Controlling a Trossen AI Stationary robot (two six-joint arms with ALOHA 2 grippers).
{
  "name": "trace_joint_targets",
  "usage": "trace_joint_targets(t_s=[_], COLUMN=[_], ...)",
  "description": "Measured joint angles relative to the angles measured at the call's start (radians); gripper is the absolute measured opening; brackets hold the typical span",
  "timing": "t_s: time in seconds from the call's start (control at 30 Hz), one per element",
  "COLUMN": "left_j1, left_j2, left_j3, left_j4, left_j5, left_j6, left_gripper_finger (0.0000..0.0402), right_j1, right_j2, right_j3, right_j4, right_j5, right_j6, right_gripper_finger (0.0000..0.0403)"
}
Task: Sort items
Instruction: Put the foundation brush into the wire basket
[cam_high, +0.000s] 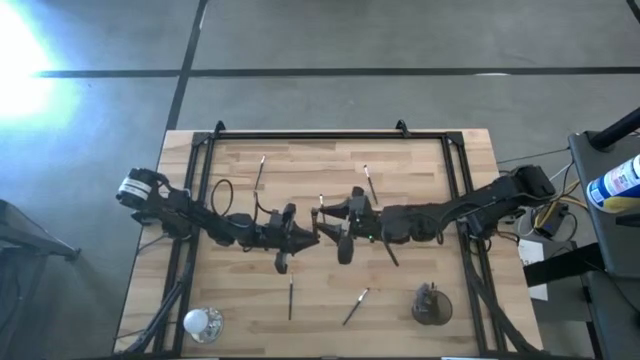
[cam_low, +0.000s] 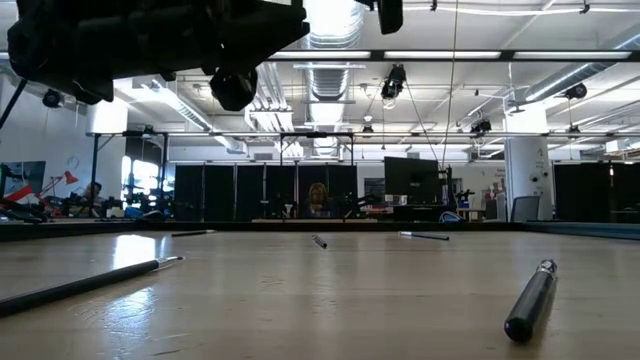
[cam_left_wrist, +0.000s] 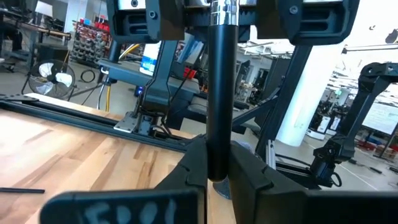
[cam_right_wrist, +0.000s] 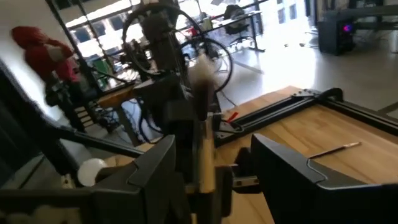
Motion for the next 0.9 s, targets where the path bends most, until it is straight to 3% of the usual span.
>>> trace_joint_targets(t_s=[0.23,0.6,0.67,0.9], left_j1=[0.000,0.000,0.000,0.000], left_j2=[0.000,0.000,0.000,0.000], left_j3=[0.002,0.001,0.001,0.001], left_j4=[-0.003,-0.016,-0.019,-0.033], left_j5=[-0.006,-0.025,-0.026,-0.052], left_j6=[0.001,-0.008,-0.021,-0.069], left_gripper_finger=[0.0030,0.0030,0.0033,0.0118], right_j1=[-0.016,-0.022,-0.017,0.035], right_j2=[0.037,0.045,0.042,-0.015], right_j3=[0.042,0.054,0.054,0.064], right_j4=[0.001,-0.004,-0.009,-0.169], right_j5=[-0.038,-0.019,-0.005,0.115], right_j6=[0.001,0.000,-0.005,0.008], right_gripper_finger=[0.0178,0.0029,0.0027,0.0027])
